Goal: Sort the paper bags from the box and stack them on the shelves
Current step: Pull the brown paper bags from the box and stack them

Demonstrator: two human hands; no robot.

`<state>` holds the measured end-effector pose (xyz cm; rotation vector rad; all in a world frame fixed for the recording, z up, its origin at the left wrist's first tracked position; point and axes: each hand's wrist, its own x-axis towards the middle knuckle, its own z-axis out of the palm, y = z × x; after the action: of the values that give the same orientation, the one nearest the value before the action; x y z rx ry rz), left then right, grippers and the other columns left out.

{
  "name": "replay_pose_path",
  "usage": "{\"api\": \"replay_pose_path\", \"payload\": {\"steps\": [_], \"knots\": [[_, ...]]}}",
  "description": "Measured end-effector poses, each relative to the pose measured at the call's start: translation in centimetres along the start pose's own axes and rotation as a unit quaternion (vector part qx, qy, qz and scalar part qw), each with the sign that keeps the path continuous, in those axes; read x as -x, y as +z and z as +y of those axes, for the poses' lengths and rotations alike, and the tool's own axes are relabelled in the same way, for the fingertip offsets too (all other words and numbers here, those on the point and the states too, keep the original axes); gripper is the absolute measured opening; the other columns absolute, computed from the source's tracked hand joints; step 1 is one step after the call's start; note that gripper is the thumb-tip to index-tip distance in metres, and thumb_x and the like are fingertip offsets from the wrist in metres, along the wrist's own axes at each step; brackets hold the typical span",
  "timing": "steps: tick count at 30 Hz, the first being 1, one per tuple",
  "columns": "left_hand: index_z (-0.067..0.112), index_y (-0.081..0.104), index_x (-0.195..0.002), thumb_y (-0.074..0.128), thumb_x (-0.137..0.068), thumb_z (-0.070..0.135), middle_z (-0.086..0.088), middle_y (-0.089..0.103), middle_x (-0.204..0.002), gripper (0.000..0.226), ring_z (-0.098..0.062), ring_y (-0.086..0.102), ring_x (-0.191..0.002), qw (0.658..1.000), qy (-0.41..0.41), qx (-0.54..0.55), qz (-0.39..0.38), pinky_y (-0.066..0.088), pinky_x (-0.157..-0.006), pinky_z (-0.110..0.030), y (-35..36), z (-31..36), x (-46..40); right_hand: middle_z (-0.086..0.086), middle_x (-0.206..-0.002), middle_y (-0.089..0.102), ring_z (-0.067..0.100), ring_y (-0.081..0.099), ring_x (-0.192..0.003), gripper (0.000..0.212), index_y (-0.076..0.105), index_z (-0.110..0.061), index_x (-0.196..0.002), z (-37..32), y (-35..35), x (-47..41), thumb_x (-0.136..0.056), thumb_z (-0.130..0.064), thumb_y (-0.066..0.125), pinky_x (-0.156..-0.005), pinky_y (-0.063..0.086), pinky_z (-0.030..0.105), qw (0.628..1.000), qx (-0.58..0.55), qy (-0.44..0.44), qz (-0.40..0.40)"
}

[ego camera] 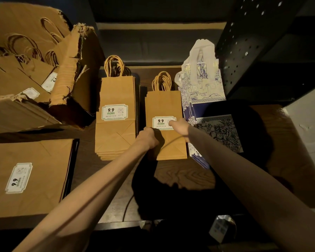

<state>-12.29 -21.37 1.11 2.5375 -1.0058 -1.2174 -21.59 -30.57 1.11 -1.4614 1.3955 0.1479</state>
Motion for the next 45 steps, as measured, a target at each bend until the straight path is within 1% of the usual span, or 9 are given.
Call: {"api": "replay_pose_path", "payload": {"steps": [7, 12, 16, 20, 26, 31, 35, 41, 45], "knots": [[-0.008, 0.051, -0.122, 0.054, -0.093, 0.022, -0.024, 0.058, -0.119, 0.042, -0.034, 0.057, -0.109, 0.99, 0.018, 0.134, -0.039, 0.045, -0.084, -0.036, -1.9, 0.6, 1.1, 0.013, -0.134, 0.045, 0.03, 0.042, -0.125, 0.058, 0.026, 0.005, -0.141, -1.4, -1.0, 0.9, -0.097, -0.026, 0.045, -0.102, 0.034, 0.035, 0.999, 0.016, -0.033, 0.001], [0.007, 0.052, -0.092, 0.047, -0.097, 0.018, -0.003, 0.05, -0.077, 0.013, -0.01, 0.044, -0.063, 0.981, 0.079, 0.179, -0.001, 0.036, -0.05, -0.018, -6.5, 3.1, 2.8, 0.001, -0.078, 0.045, 0.018, 0.045, -0.075, 0.015, 0.048, -0.014, -0.101, -5.7, -3.8, 3.5, -0.098, -0.026, 0.04, -0.059, 0.033, 0.024, 0.989, 0.076, -0.124, -0.015], [0.004, 0.058, -0.093, 0.045, -0.098, 0.018, -0.007, 0.056, -0.082, 0.019, -0.011, 0.047, -0.063, 0.976, 0.131, 0.169, 0.046, 0.038, -0.052, -0.018, -11.2, 3.9, 3.9, 0.009, -0.105, 0.063, 0.013, 0.056, -0.074, 0.034, 0.053, -0.008, -0.123, -10.2, -5.6, 6.4, -0.099, -0.028, 0.037, -0.072, 0.046, 0.027, 0.977, 0.098, -0.191, -0.015], [0.004, 0.061, -0.097, 0.045, -0.097, 0.024, -0.013, 0.066, -0.095, 0.026, -0.022, 0.061, -0.079, 0.967, 0.181, 0.141, 0.109, 0.045, -0.057, -0.024, -16.4, 3.6, 4.5, -0.002, -0.079, 0.062, 0.009, 0.054, -0.066, 0.026, 0.063, -0.011, -0.099, -14.6, -6.0, 9.3, -0.1, -0.024, 0.041, -0.058, 0.039, 0.018, 0.948, 0.12, -0.29, 0.058], [0.017, 0.058, -0.082, 0.049, -0.096, 0.021, -0.001, 0.06, -0.076, 0.017, -0.013, 0.058, -0.072, 0.936, 0.267, 0.135, 0.185, 0.048, -0.065, -0.023, -24.5, 0.1, 5.7, -0.003, -0.082, 0.062, 0.012, 0.06, -0.079, 0.024, 0.06, -0.018, -0.092, -20.4, -2.8, 12.0, -0.101, -0.028, 0.04, -0.081, 0.049, 0.028, 0.92, 0.099, -0.359, 0.119], [0.017, 0.057, -0.078, 0.046, -0.097, 0.026, -0.003, 0.061, -0.078, 0.024, -0.013, 0.059, -0.072, 0.928, 0.298, 0.125, 0.184, 0.045, -0.058, -0.02, -31.1, -6.6, 6.0, -0.003, -0.087, 0.062, 0.013, 0.06, -0.087, 0.02, 0.059, -0.018, -0.099, -25.1, 2.9, 13.6, -0.1, -0.027, 0.041, -0.078, 0.047, 0.026, 0.906, 0.093, -0.382, 0.154], [0.016, 0.059, -0.081, 0.048, -0.096, 0.026, -0.002, 0.063, -0.08, 0.021, -0.022, 0.064, -0.082, 0.926, 0.308, 0.112, 0.187, 0.054, -0.072, -0.032, -35.8, -12.9, 5.8, 0.001, -0.089, 0.065, 0.017, 0.062, -0.089, 0.024, 0.063, -0.015, -0.096, -28.6, 8.6, 14.3, -0.098, -0.03, 0.044, -0.083, 0.05, 0.031, 0.908, 0.092, -0.376, 0.16], [0.014, 0.059, -0.086, 0.047, -0.097, 0.022, -0.004, 0.063, -0.083, 0.018, -0.016, 0.059, -0.074, 0.919, 0.309, 0.125, 0.21, 0.045, -0.06, -0.019, -40.9, -20.7, 4.3, 0.005, -0.096, 0.064, 0.017, 0.061, -0.09, 0.022, 0.061, -0.014, -0.097, -32.8, 15.3, 13.7, -0.098, -0.027, 0.044, -0.074, 0.049, 0.024, 0.91, 0.113, -0.358, 0.174], [0.01, 0.061, -0.092, 0.045, -0.097, 0.021, -0.006, 0.063, -0.084, 0.02, -0.012, 0.057, -0.068, 0.921, 0.295, 0.15, 0.206, 0.044, -0.058, -0.019, -42.7, -24.8, 2.7, 0.02, -0.101, 0.065, 0.032, 0.062, -0.096, 0.032, 0.066, 0.001, -0.099, -34.9, 18.2, 11.9, -0.097, -0.023, 0.045, -0.083, 0.052, 0.039, 0.913, 0.14, -0.35, 0.156]]}}
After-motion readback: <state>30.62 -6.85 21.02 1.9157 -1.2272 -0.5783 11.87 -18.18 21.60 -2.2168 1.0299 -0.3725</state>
